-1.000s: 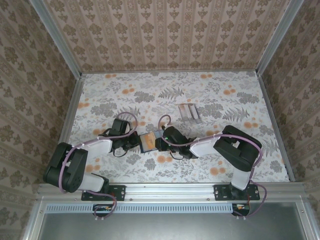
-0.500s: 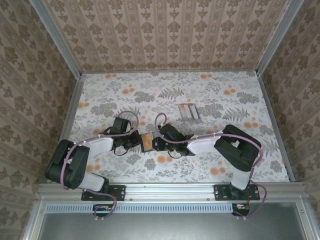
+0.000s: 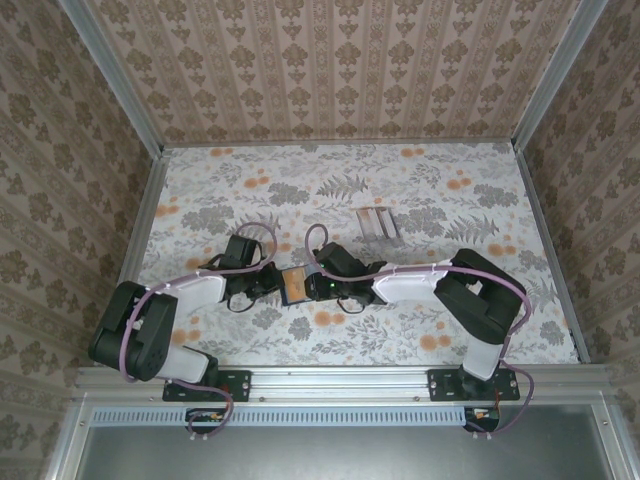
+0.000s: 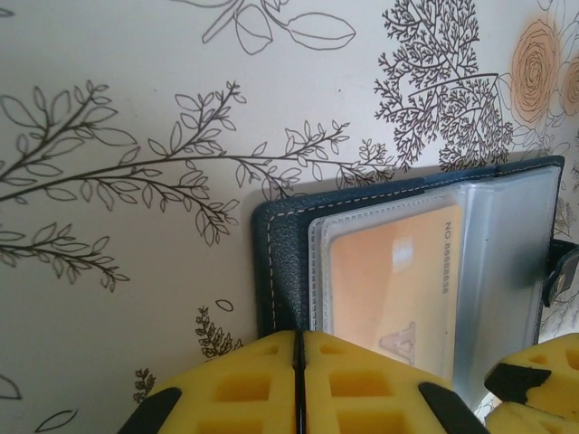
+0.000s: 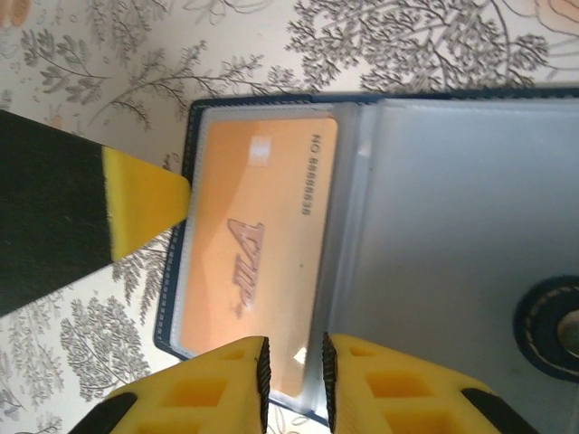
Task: Put the credit cards into the card holder
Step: Insert the credit card into the card slot.
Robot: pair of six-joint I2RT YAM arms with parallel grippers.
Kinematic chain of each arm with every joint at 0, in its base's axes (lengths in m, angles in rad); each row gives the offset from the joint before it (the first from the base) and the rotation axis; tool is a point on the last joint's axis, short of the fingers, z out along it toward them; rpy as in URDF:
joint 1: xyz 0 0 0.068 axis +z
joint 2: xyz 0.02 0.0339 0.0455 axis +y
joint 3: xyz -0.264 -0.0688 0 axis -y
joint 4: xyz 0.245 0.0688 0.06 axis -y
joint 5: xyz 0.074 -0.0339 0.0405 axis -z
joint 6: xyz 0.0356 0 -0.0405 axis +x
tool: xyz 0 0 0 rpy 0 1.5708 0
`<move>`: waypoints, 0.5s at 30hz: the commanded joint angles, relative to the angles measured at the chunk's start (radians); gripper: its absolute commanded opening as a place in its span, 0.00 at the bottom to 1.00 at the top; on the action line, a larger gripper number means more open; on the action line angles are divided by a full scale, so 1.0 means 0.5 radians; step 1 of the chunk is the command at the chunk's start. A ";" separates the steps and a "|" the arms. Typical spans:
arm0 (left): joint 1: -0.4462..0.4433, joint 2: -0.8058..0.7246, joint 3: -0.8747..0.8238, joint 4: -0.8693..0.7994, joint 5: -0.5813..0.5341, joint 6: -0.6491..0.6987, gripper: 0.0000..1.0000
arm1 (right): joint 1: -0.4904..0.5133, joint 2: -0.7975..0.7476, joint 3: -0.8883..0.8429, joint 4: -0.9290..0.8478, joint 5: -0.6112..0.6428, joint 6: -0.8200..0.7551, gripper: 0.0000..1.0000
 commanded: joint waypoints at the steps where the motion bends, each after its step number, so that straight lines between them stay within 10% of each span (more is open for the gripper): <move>1: -0.007 -0.015 0.009 -0.061 -0.019 0.037 0.08 | -0.008 0.105 0.088 -0.041 -0.097 -0.019 0.26; 15: 0.034 -0.096 0.125 -0.237 -0.086 0.115 0.16 | -0.035 -0.077 0.051 0.016 -0.236 -0.159 0.37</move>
